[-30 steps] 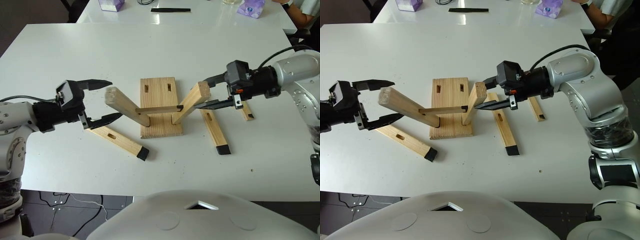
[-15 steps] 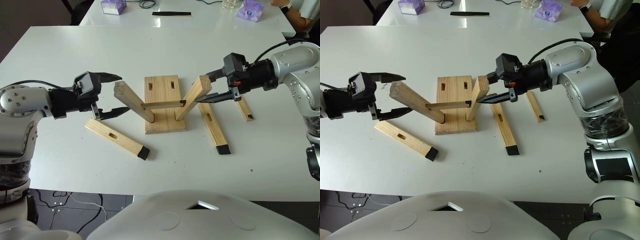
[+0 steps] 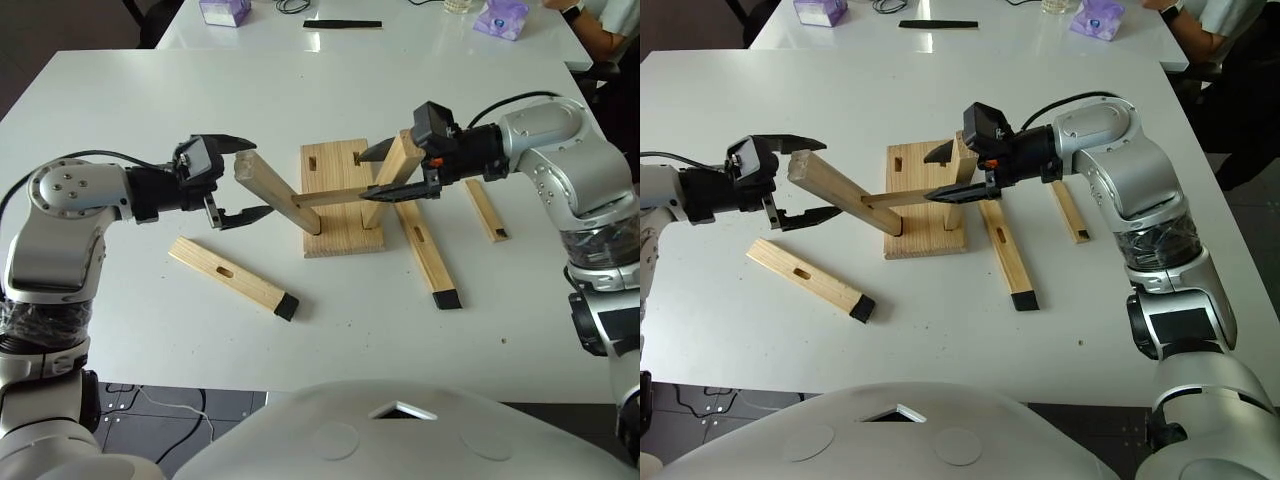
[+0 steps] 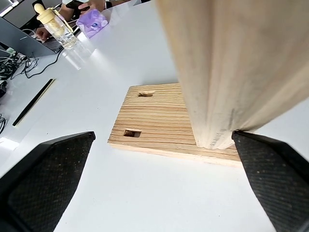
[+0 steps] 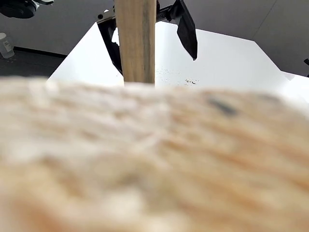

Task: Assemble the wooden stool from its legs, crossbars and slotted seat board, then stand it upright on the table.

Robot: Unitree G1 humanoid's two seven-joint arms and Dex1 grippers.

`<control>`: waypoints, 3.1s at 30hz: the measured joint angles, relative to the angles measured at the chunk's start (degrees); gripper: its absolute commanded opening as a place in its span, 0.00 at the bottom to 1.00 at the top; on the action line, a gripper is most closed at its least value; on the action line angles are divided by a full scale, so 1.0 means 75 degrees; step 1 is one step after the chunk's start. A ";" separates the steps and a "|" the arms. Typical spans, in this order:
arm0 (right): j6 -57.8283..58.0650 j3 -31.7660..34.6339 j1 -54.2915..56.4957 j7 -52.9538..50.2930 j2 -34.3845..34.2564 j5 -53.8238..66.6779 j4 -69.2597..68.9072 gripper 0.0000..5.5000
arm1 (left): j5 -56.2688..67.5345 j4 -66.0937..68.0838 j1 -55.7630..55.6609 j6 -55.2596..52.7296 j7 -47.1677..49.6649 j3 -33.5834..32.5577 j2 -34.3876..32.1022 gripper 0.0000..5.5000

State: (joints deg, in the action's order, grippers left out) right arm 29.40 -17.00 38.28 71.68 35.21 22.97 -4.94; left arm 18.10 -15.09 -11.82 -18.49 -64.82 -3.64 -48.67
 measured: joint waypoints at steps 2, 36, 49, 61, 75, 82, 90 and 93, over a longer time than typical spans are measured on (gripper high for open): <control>-0.0076 0.0039 0.0043 0.0000 -0.0015 -0.0079 0.0117 0.55 | 0.0001 0.0023 0.0000 0.0189 -0.0059 0.0001 -0.0013 0.98; -0.1157 0.0788 -0.2586 -0.1212 0.0737 -0.1184 0.0328 0.68 | -0.2293 0.4990 -0.1741 0.4935 0.2599 0.0788 0.2320 0.98; -0.2899 -0.0133 -0.2915 -0.2259 -0.0079 -0.2736 0.1967 0.68 | -0.3733 0.7583 -0.1797 0.7698 0.3802 0.2064 0.2728 0.98; -0.3969 0.0440 -0.2973 -0.2444 0.0764 -0.3170 0.2829 0.68 | -0.2996 0.4050 -0.0126 0.6122 0.2837 0.2826 0.2659 0.98; -0.2786 0.1934 -0.3808 -0.1563 0.2043 -0.2175 0.0202 0.68 | -0.1417 -0.0524 0.1746 0.1832 0.2422 0.3065 0.2591 0.98; -0.1363 0.2831 -0.5644 0.0316 0.3151 -0.0004 -0.2190 0.68 | -0.0908 -0.0021 0.0276 0.1472 0.1980 0.1785 0.1926 0.98; -0.0714 0.1786 -0.5458 0.0668 0.2903 0.0430 -0.2694 0.68 | -0.1726 0.3532 -0.1911 0.3038 0.1355 0.2004 0.1870 0.98; -0.0691 0.1032 -0.5102 0.0415 0.2404 0.0026 -0.2529 0.68 | -0.2359 0.5331 -0.2740 0.3900 0.2017 0.2088 0.2201 0.98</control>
State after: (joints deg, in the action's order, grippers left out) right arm 24.22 -9.26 0.02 74.79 53.24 23.16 -23.91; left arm 0.41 24.89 -32.37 10.77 -49.70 12.02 -32.16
